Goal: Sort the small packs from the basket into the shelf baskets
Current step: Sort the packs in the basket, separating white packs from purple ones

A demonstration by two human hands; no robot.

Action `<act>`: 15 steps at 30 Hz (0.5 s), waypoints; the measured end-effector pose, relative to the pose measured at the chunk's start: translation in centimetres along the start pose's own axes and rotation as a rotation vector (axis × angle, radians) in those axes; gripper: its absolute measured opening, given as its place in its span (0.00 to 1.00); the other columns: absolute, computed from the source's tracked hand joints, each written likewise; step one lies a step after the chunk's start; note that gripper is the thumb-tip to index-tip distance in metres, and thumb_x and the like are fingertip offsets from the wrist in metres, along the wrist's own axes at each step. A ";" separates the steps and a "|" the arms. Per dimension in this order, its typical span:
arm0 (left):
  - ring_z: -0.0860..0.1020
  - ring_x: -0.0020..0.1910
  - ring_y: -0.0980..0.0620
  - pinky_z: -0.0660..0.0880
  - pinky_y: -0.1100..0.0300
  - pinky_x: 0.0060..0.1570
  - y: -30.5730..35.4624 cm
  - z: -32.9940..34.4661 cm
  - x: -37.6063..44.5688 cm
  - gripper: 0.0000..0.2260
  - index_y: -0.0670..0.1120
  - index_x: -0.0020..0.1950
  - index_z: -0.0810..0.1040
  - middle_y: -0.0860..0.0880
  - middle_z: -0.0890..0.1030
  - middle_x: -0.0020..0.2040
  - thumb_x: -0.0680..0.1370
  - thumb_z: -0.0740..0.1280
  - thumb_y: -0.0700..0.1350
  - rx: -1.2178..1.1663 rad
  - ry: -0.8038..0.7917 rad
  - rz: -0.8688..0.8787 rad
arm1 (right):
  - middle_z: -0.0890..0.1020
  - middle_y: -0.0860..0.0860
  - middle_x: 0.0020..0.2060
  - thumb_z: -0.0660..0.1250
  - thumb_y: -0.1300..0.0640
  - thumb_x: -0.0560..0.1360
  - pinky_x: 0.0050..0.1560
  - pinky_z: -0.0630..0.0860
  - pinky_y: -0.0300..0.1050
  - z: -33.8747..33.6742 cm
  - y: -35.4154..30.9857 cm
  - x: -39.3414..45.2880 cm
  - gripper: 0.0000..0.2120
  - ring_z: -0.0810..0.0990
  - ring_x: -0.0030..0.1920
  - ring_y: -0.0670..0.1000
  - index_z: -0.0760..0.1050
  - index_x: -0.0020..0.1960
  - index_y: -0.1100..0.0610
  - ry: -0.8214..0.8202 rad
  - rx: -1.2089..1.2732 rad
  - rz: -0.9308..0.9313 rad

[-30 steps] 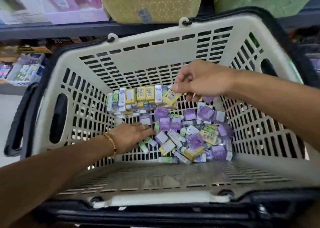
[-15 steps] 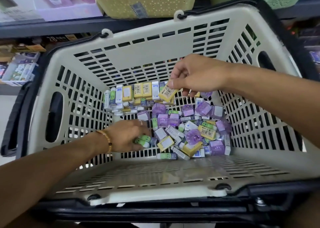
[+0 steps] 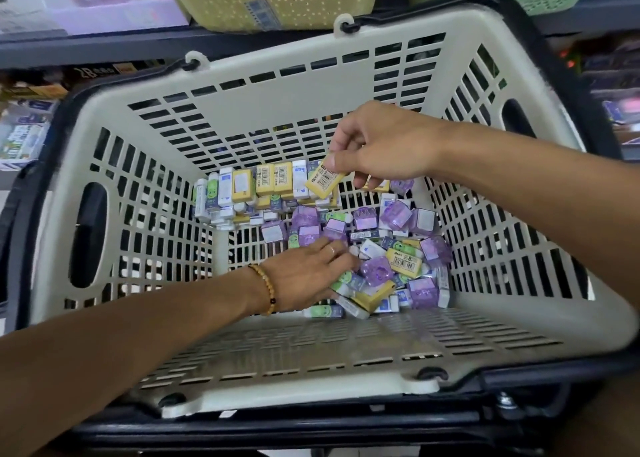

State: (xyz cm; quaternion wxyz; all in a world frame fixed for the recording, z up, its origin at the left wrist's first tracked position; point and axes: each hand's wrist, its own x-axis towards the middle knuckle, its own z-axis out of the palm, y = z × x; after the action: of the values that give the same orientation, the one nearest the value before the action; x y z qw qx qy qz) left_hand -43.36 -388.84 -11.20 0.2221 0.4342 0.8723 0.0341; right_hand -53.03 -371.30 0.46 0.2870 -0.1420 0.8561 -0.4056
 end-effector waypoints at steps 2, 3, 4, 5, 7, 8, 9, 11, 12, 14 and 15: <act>0.67 0.64 0.43 0.75 0.48 0.57 -0.1 0.0 0.2 0.27 0.47 0.73 0.58 0.42 0.66 0.67 0.79 0.63 0.54 0.040 -0.062 -0.022 | 0.83 0.52 0.39 0.68 0.52 0.78 0.35 0.80 0.37 0.0 0.0 0.1 0.07 0.83 0.36 0.45 0.79 0.48 0.55 -0.003 -0.009 -0.001; 0.68 0.63 0.43 0.75 0.49 0.55 -0.2 0.0 0.3 0.28 0.48 0.74 0.56 0.41 0.66 0.67 0.79 0.63 0.55 0.018 -0.106 -0.040 | 0.83 0.52 0.39 0.69 0.52 0.78 0.35 0.80 0.37 0.0 0.1 0.1 0.07 0.83 0.36 0.45 0.79 0.48 0.55 -0.002 -0.015 0.000; 0.72 0.61 0.43 0.74 0.50 0.53 -0.3 0.0 0.3 0.29 0.50 0.75 0.54 0.41 0.67 0.68 0.79 0.63 0.55 -0.037 -0.150 -0.070 | 0.83 0.51 0.39 0.69 0.51 0.78 0.35 0.80 0.36 0.0 0.1 0.2 0.07 0.83 0.37 0.45 0.79 0.47 0.54 -0.002 -0.018 0.000; 0.75 0.58 0.43 0.73 0.52 0.51 -0.4 0.0 0.2 0.30 0.51 0.75 0.53 0.41 0.67 0.68 0.79 0.64 0.55 -0.116 -0.184 -0.112 | 0.83 0.51 0.39 0.69 0.51 0.78 0.35 0.80 0.36 0.0 0.1 0.2 0.07 0.83 0.37 0.45 0.79 0.47 0.54 -0.002 -0.020 -0.001; 0.77 0.56 0.44 0.70 0.58 0.49 -0.3 0.1 0.0 0.32 0.51 0.77 0.52 0.42 0.67 0.70 0.78 0.64 0.57 -0.276 -0.216 -0.205 | 0.83 0.51 0.39 0.69 0.51 0.78 0.35 0.80 0.36 -0.1 0.1 0.3 0.07 0.83 0.36 0.44 0.79 0.48 0.54 -0.006 -0.022 0.001; 0.76 0.58 0.44 0.69 0.59 0.50 -0.2 0.1 0.0 0.34 0.51 0.77 0.52 0.43 0.68 0.70 0.77 0.65 0.58 -0.332 -0.218 -0.245 | 0.83 0.51 0.39 0.69 0.51 0.77 0.35 0.80 0.36 0.0 0.2 0.4 0.07 0.83 0.36 0.45 0.79 0.48 0.54 -0.008 -0.026 0.001; 0.74 0.61 0.44 0.69 0.59 0.53 -0.1 0.0 0.0 0.36 0.51 0.78 0.52 0.44 0.69 0.71 0.77 0.66 0.59 -0.375 -0.222 -0.280 | 0.83 0.52 0.39 0.69 0.51 0.77 0.36 0.81 0.37 0.0 0.2 0.5 0.07 0.83 0.36 0.45 0.79 0.48 0.55 -0.011 -0.030 0.000; 0.72 0.65 0.45 0.71 0.56 0.60 0.3 -0.3 0.0 0.37 0.50 0.78 0.51 0.46 0.69 0.72 0.76 0.67 0.58 -0.446 -0.235 -0.331 | 0.83 0.52 0.39 0.69 0.51 0.77 0.36 0.81 0.38 0.1 0.3 0.6 0.07 0.83 0.36 0.45 0.79 0.48 0.55 -0.017 -0.029 -0.002; 0.72 0.65 0.45 0.71 0.55 0.61 0.5 -0.4 0.0 0.36 0.51 0.78 0.52 0.46 0.69 0.72 0.76 0.68 0.56 -0.477 -0.231 -0.346 | 0.82 0.51 0.39 0.69 0.51 0.77 0.36 0.81 0.39 0.1 0.3 0.6 0.08 0.83 0.36 0.46 0.79 0.47 0.56 -0.018 -0.029 -0.002; 0.74 0.63 0.44 0.73 0.52 0.60 0.7 -0.7 0.0 0.33 0.52 0.77 0.56 0.46 0.71 0.69 0.76 0.68 0.52 -0.531 -0.229 -0.367 | 0.82 0.52 0.39 0.69 0.51 0.77 0.38 0.82 0.41 0.1 0.4 0.6 0.08 0.83 0.37 0.47 0.79 0.47 0.56 -0.018 -0.031 0.001; 0.76 0.59 0.45 0.75 0.52 0.57 0.8 -0.9 0.1 0.31 0.54 0.75 0.58 0.45 0.73 0.67 0.76 0.69 0.50 -0.569 -0.240 -0.378 | 0.83 0.53 0.40 0.69 0.51 0.77 0.38 0.82 0.43 0.1 0.4 0.6 0.08 0.84 0.38 0.48 0.79 0.47 0.56 -0.019 -0.034 0.002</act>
State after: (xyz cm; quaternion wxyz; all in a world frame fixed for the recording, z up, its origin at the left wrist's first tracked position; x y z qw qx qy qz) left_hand -43.22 -388.16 -10.21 0.4375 0.1870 0.8604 0.1827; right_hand -53.46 -371.43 -0.16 0.2933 -0.1498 0.8602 -0.3893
